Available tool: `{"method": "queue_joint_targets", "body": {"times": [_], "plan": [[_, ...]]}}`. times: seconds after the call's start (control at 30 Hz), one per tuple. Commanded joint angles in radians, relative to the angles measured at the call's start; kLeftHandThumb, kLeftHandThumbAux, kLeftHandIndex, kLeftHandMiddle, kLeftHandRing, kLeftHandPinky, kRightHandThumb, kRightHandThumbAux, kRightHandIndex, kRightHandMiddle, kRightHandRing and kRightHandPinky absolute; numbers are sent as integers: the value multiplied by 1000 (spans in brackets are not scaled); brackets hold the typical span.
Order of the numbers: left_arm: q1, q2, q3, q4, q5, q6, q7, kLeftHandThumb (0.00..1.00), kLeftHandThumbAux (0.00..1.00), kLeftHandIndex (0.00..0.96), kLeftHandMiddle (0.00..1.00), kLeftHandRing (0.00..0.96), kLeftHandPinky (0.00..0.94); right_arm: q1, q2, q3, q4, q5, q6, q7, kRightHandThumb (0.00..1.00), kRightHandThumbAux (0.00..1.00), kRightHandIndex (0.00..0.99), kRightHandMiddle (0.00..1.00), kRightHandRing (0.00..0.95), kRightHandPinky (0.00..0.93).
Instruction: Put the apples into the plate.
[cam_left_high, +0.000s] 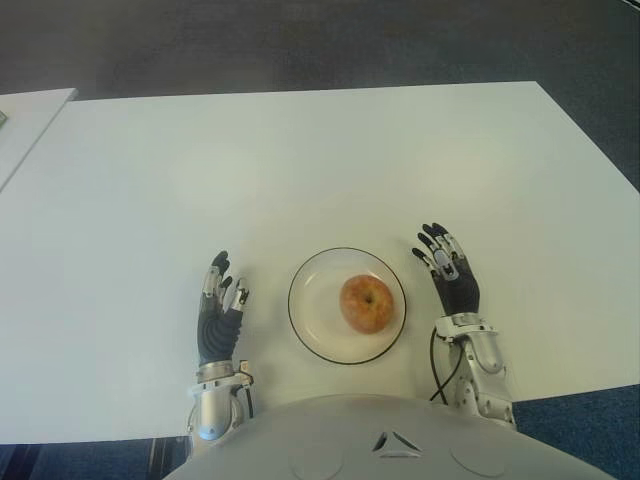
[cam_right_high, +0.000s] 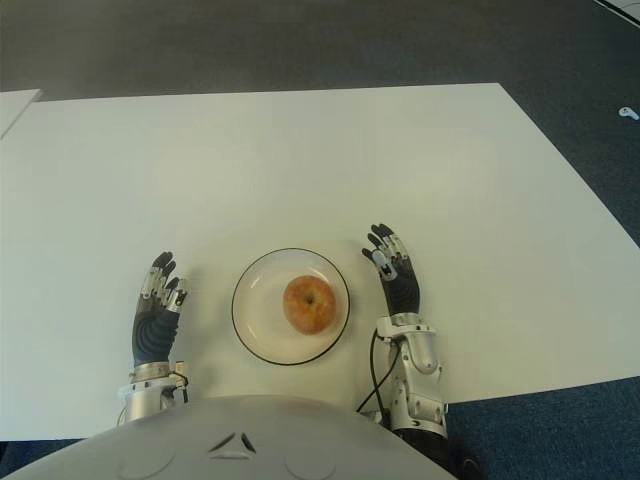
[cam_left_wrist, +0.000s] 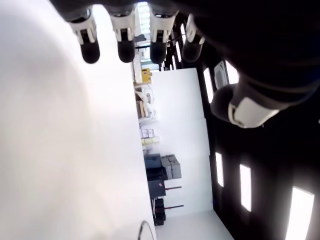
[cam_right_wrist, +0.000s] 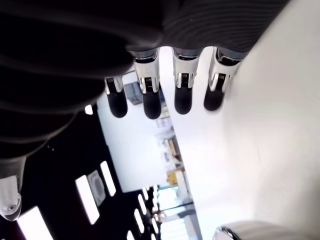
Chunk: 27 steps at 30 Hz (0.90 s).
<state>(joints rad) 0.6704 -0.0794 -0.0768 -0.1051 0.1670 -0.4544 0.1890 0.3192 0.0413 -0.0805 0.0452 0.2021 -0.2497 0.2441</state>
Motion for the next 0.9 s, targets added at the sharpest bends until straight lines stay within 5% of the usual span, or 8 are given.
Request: {"method": "queue_joint_targets", "body": {"times": [0.03,0.3,0.67,0.9], "plan": [[-40,-56,-27,9,-34,47,9,60,494,7,45,30,42,5,8,17,65,-28,-21,-17,220,556,158,105,56,47],[4,-93,-139,-109,-107,112,16,88,495,8,26,5,3,7,18,28,100,-37,-69,-40,199,611,120,89,49,70],[50,-37,-165,-106,-177,112,-5,104,502,0,0,0,0,28,22,39,79,-31,-86,-55,201,626,111,77,55,95],[5,-39,-166,-39,-166,92,-5,68,502,0,0,0,0,-10,7,32,109,-21,-71,-47,196,589,105,90,64,94]]}}
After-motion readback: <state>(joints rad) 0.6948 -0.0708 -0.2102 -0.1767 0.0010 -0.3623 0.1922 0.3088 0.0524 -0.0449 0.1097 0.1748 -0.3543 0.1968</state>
